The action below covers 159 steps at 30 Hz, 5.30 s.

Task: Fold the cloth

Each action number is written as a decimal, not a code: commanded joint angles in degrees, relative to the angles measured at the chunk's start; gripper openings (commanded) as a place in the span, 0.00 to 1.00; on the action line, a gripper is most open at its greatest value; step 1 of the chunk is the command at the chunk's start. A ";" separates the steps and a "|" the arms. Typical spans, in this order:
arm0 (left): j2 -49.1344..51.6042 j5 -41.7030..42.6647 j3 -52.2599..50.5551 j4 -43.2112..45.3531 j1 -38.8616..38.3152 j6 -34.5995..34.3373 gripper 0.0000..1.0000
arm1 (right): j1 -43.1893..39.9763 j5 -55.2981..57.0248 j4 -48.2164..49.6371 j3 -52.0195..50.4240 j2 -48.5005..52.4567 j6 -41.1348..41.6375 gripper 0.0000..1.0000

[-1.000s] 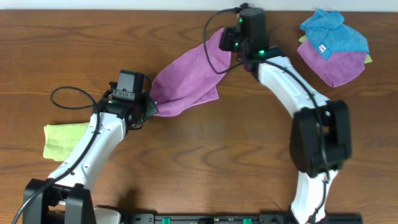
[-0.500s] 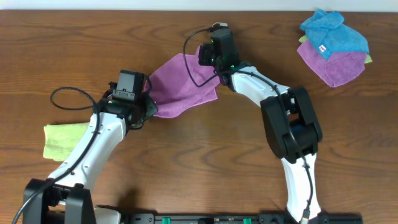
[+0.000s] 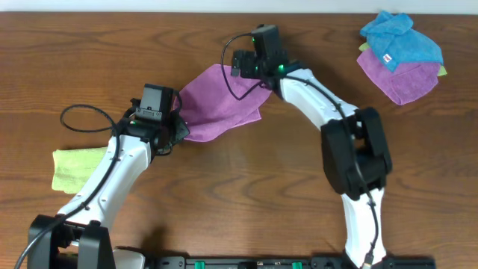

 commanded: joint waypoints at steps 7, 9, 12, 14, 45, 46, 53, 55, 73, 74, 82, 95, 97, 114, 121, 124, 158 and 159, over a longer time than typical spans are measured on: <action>0.57 -0.35 0.92 -0.28 0.13 -0.39 0.06 | -3.50 -0.28 -25.29 3.34 -16.24 6.23 0.99; 0.57 -0.33 0.92 -0.28 0.13 -0.39 0.06 | -4.59 -0.31 -32.22 3.34 -17.59 8.52 0.99; 0.57 -0.20 0.92 -0.28 0.13 -0.37 0.06 | -6.23 -2.12 -40.54 3.21 -17.70 9.62 0.99; 0.57 -0.13 0.92 -0.28 0.13 -0.37 0.06 | -7.56 -5.42 -44.52 1.57 -17.53 9.27 0.99; 0.57 0.02 0.92 -0.66 0.13 -0.39 0.06 | -5.20 -27.91 0.07 -36.02 -17.53 14.34 0.85; 0.57 0.02 0.92 -0.66 0.13 -0.39 0.06 | -4.72 -27.02 0.50 -36.24 -17.51 14.69 0.83; 0.57 0.02 0.92 -0.68 0.13 -0.39 0.06 | -2.21 -24.92 5.29 -36.50 -14.34 17.14 0.72; 0.57 0.02 0.92 -0.70 0.13 -0.39 0.06 | -1.90 -24.83 7.06 -36.50 -12.70 17.73 0.70; 0.57 0.02 0.92 -0.70 0.13 -0.37 0.06 | -2.05 -14.80 8.00 -36.50 -10.23 17.73 0.45; 0.57 0.02 0.92 -0.70 0.13 -0.37 0.06 | -2.05 -14.05 8.00 -36.50 -10.23 17.73 0.43; 0.57 0.02 0.92 -0.70 0.13 -0.39 0.06 | -2.47 -10.29 8.20 -36.50 -10.16 17.73 0.41; 0.57 0.02 0.92 -0.70 0.13 -0.37 0.06 | -3.06 -10.58 10.25 -36.50 -5.84 17.75 0.40; 0.57 0.02 0.92 -0.70 0.13 -0.37 0.06 | -3.06 -10.56 10.75 -36.50 -5.51 17.75 0.40; 0.57 0.04 0.92 -0.74 0.13 -0.39 0.06 | -3.06 -8.39 10.73 -36.50 -5.33 17.27 0.29; 0.57 0.04 0.92 -1.09 0.13 -0.39 0.06 | -3.06 -8.22 10.54 -36.52 -3.65 16.41 0.18; 0.57 0.04 0.92 -1.16 0.13 -0.37 0.06 | -2.99 -9.51 10.47 -36.52 -2.29 15.63 0.05; 0.57 0.00 0.79 -14.34 0.04 0.26 0.06 | -3.21 -8.17 -27.61 -36.50 -32.22 8.26 0.01; 0.57 0.00 0.76 -14.67 0.04 0.26 0.06 | -3.21 -7.76 -28.37 -36.50 -32.74 8.26 0.01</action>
